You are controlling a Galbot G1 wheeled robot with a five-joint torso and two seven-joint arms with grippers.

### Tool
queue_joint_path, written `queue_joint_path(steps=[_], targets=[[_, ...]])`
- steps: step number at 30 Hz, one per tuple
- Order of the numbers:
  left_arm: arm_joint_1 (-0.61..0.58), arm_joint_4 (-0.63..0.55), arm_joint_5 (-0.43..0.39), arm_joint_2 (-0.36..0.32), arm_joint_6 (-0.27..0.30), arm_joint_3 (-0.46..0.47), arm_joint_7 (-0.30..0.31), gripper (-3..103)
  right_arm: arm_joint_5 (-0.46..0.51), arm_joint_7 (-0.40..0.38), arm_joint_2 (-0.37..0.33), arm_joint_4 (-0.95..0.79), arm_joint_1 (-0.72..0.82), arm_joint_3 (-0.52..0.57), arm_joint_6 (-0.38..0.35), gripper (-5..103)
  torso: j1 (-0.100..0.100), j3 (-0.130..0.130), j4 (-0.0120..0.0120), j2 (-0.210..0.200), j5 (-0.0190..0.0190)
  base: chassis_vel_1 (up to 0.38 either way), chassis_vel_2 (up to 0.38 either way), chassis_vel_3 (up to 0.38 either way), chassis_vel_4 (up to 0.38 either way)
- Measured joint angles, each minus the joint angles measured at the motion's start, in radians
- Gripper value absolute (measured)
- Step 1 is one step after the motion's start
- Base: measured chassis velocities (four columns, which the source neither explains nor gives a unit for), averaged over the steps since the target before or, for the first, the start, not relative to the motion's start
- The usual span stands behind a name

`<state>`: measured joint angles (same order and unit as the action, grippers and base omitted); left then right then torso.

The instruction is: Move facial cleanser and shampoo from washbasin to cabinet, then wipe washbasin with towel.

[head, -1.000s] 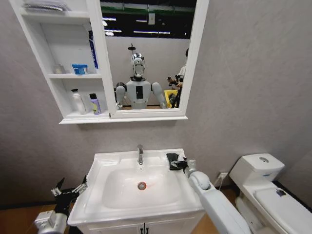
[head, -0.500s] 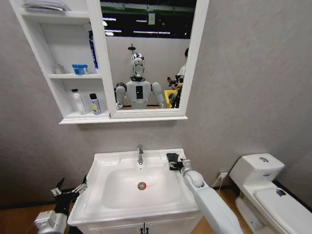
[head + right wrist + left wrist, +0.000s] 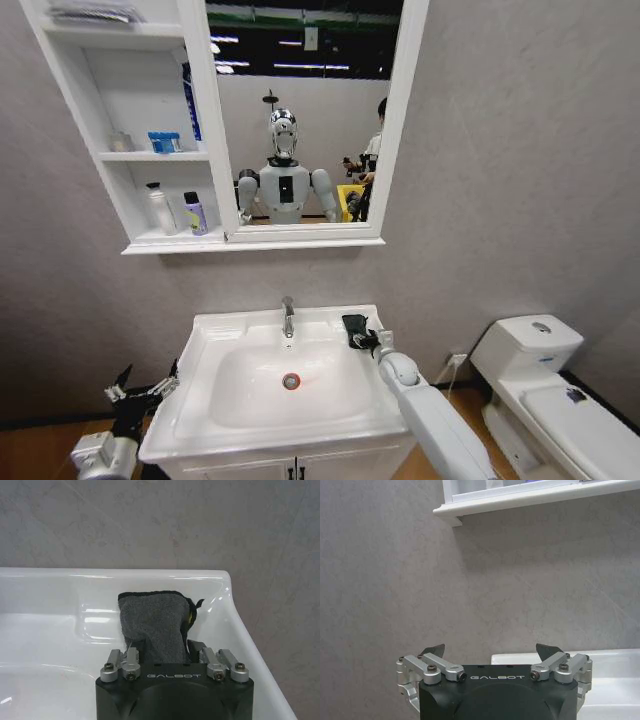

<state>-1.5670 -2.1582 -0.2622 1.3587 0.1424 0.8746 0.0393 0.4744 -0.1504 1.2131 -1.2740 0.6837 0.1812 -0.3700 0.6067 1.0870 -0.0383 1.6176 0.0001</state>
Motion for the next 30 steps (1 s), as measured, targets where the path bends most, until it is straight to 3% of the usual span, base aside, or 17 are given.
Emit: queue_joint_path(steps=[1, 4, 5, 7, 8, 10, 14, 16, 19, 20, 23, 27, 29, 30], targets=[[0.0, 0.0, 0.0, 0.0, 0.0, 0.0, 0.0, 100, 0.0, 0.0, 0.0, 0.0, 0.0, 0.0, 0.0, 50, 0.0, 0.0, 0.0, 0.0, 0.0, 0.0, 0.0, 0.0, 0.0], [0.0, 0.0, 0.0, 0.0, 0.0, 0.0, 0.0, 100, 0.005, -0.078, -0.019, -0.112, 0.045, -0.012, -0.007, 33, 0.0, 0.0, -0.0001, 0.0, -0.0004, 0.0, 0.0, 0.0, 0.0], [0.0, 0.0, 0.0, 0.0, 0.0, 0.0, 0.0, 100, 0.005, -0.078, -0.019, -0.112, 0.045, -0.012, -0.007, 33, 0.0, 0.0, -0.0001, 0.0, -0.0004, 0.0, 0.0, 0.0, 0.0], [0.0, 0.0, 0.0, 0.0, 0.0, 0.0, 0.0, 100, 0.066, -0.18, -0.034, -0.256, 0.117, -0.038, -0.049, 23, 0.0, 0.0, -0.0004, 0.0, 0.0001, 0.0, 0.0, 0.0, 0.0], [0.0, 0.0, 0.0, 0.0, 0.0, 0.0, 0.0, 100, 0.066, -0.18, -0.034, -0.256, 0.117, -0.038, -0.049, 23, 0.0, 0.0, -0.0004, 0.0, 0.0001, 0.0, 0.0, 0.0, 0.0], [0.0, 0.0, 0.0, 0.0, 0.0, 0.0, 0.0, 100, 0.125, -0.259, -0.031, -0.384, 0.189, -0.06, -0.096, 12, 0.0, 0.0, -0.0002, 0.0, -0.0002, 0.0, 0.0, 0.0, 0.0], [0.0, 0.0, 0.0, 0.0, 0.0, 0.0, 0.0, 100, 0.096, -0.264, -0.019, -0.427, 0.245, -0.066, -0.098, 3, 0.0, 0.0, -0.0001, 0.0, -0.0001, 0.0, 0.0, 0.0, 0.0], [0.0, 0.0, 0.0, 0.0, 0.0, 0.0, 0.0, 100, 0.012, -0.206, -0.015, -0.4, 0.267, -0.037, -0.057, 1, 0.0, 0.0, -0.0001, 0.0, 0.0, 0.0, 0.0, 0.0, 0.0], [0.0, 0.0, 0.0, 0.0, 0.0, 0.0, 0.0, 100, -0.035, -0.156, -0.031, -0.395, 0.267, 0.006, -0.062, -2, 0.0, 0.0, -0.0001, 0.0, -0.0001, 0.0, 0.0, 0.0, 0.0], [0.0, 0.0, 0.0, 0.0, 0.0, 0.0, 0.0, 100, -0.035, -0.156, -0.031, -0.395, 0.267, 0.006, -0.062, -2, 0.0, 0.0, -0.0001, 0.0, -0.0001, 0.0, 0.0, 0.0, 0.0], [0.0, 0.0, 0.0, 0.0, 0.0, 0.0, 0.0, 100, -0.15, -0.077, -0.064, -0.337, 0.239, 0.052, -0.006, 13, 0.0, 0.0, -0.0003, 0.0, -0.0001, 0.0, 0.0, 0.0, 0.0], [0.0, 0.0, 0.0, 0.0, 0.0, 0.0, 0.0, 100, -0.152, -0.03, -0.069, -0.281, 0.213, 0.057, 0.023, 19, 0.0, 0.0, -0.0003, 0.0, -0.0001, 0.0, 0.0, 0.0, 0.0], [0.0, 0.0, 0.0, 0.0, 0.0, 0.0, 0.0, 100, -0.159, 0.033, -0.059, -0.201, 0.168, 0.051, 0.086, 35, 0.0, 0.0, -0.0002, 0.0, 0.0001, 0.0, 0.0, 0.0, 0.0], [0.0, 0.0, 0.0, 0.0, 0.0, 0.0, 0.0, 100, -0.158, 0.053, -0.052, -0.175, 0.15, 0.046, 0.096, 35, 0.0, 0.0, -0.0001, 0.0, 0.0, 0.0, 0.0, 0.0, 0.0]])
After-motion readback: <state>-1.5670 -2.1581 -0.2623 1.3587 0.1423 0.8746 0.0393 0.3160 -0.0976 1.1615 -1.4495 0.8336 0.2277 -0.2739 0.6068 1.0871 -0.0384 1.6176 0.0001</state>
